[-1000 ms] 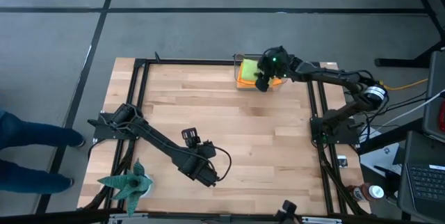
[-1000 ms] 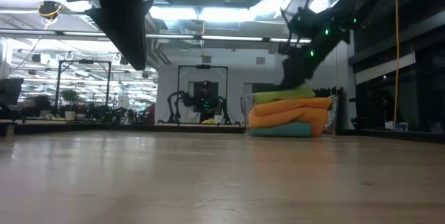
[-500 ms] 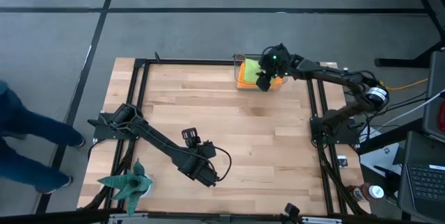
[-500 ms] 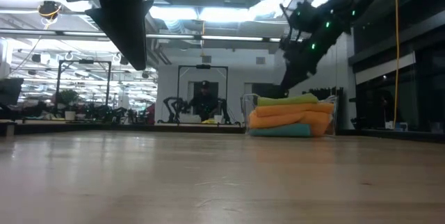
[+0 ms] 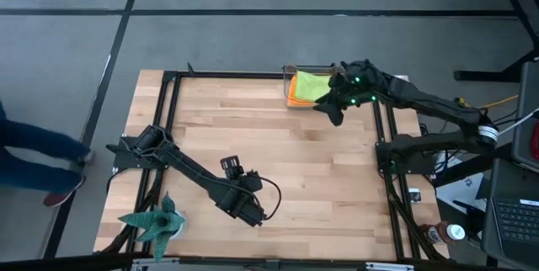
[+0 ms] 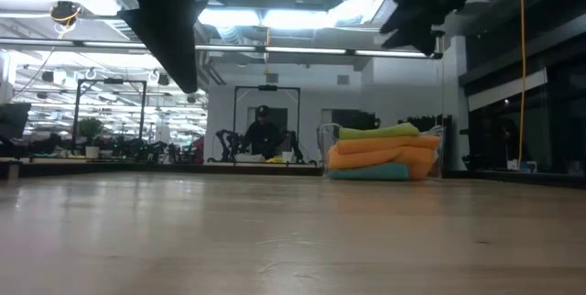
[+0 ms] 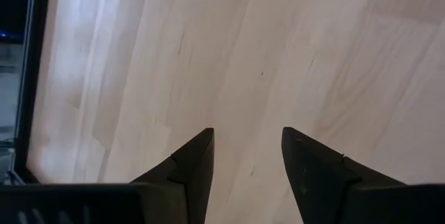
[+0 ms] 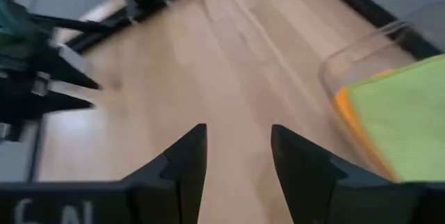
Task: Fold microfiber towels
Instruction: Put the folded green microfiber cloth into the transparent bin
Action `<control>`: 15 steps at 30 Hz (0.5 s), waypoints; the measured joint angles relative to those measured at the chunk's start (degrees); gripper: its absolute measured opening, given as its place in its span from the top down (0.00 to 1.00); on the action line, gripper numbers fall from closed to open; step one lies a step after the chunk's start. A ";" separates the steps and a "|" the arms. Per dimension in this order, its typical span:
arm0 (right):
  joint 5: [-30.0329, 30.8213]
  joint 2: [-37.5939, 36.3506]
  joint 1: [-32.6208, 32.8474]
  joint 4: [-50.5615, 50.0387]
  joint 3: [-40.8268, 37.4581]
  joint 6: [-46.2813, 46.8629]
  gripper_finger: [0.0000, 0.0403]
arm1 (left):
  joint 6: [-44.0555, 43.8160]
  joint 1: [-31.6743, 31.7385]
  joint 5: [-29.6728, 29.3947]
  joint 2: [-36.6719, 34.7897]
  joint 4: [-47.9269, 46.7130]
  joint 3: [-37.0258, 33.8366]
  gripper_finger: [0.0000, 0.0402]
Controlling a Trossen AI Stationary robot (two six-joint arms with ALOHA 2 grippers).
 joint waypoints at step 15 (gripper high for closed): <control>9.64 12.29 -6.90 -5.11 -0.09 7.42 0.60 | 3.18 0.64 0.13 0.00 5.27 0.00 0.60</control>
